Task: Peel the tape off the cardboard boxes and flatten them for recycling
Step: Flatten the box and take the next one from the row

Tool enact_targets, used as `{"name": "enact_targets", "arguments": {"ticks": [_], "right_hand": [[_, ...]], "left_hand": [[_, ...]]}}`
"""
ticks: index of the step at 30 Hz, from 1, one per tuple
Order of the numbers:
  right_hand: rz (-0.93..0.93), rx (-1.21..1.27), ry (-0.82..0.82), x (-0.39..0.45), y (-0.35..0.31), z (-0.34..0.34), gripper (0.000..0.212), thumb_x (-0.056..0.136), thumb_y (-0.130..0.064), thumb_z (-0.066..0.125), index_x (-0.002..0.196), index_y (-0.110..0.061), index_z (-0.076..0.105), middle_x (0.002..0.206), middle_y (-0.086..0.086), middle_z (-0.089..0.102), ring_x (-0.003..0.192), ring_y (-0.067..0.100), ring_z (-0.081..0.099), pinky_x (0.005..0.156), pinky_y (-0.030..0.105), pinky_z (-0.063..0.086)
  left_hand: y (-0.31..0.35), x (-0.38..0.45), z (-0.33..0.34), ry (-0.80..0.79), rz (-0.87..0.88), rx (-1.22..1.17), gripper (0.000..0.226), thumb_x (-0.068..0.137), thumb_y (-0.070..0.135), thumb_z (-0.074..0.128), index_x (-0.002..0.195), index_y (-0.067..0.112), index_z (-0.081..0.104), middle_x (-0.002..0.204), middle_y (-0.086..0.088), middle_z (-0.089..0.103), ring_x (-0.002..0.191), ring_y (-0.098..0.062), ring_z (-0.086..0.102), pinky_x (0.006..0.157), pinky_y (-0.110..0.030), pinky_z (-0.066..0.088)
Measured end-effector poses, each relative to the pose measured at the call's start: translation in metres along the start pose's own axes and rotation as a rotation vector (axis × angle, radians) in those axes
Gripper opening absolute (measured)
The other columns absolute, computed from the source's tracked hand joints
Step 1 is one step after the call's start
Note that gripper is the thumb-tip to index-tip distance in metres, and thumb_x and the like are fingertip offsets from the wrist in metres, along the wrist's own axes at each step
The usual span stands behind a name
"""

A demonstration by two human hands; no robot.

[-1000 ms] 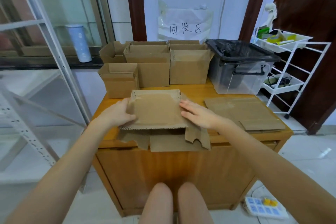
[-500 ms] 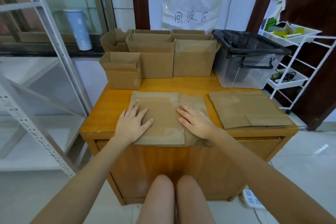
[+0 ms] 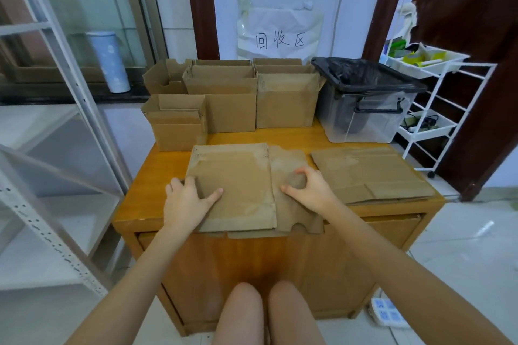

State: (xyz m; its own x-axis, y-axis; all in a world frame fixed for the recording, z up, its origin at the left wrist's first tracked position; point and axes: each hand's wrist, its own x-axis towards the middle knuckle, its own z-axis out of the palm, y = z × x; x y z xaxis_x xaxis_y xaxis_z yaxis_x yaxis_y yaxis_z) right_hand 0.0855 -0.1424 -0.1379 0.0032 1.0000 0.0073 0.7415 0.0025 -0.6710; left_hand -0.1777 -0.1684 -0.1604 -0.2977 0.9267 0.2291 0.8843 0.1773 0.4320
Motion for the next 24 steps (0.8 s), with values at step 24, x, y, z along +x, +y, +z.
{"name": "enact_targets", "arguments": {"ticks": [24], "right_hand": [[0.222, -0.276, 0.182, 0.055, 0.155, -0.193, 0.055, 0.082, -0.035, 0.073, 0.124, -0.002, 0.058, 0.128, 0.017, 0.053, 0.122, 0.031, 0.047, 0.103, 0.038, 0.039]], "left_hand": [[0.248, -0.006, 0.104, -0.298, 0.238, -0.102, 0.053, 0.089, 0.055, 0.054, 0.13, 0.021, 0.05, 0.129, -0.009, 0.029, 0.113, -0.031, 0.042, 0.09, -0.038, 0.043]]}}
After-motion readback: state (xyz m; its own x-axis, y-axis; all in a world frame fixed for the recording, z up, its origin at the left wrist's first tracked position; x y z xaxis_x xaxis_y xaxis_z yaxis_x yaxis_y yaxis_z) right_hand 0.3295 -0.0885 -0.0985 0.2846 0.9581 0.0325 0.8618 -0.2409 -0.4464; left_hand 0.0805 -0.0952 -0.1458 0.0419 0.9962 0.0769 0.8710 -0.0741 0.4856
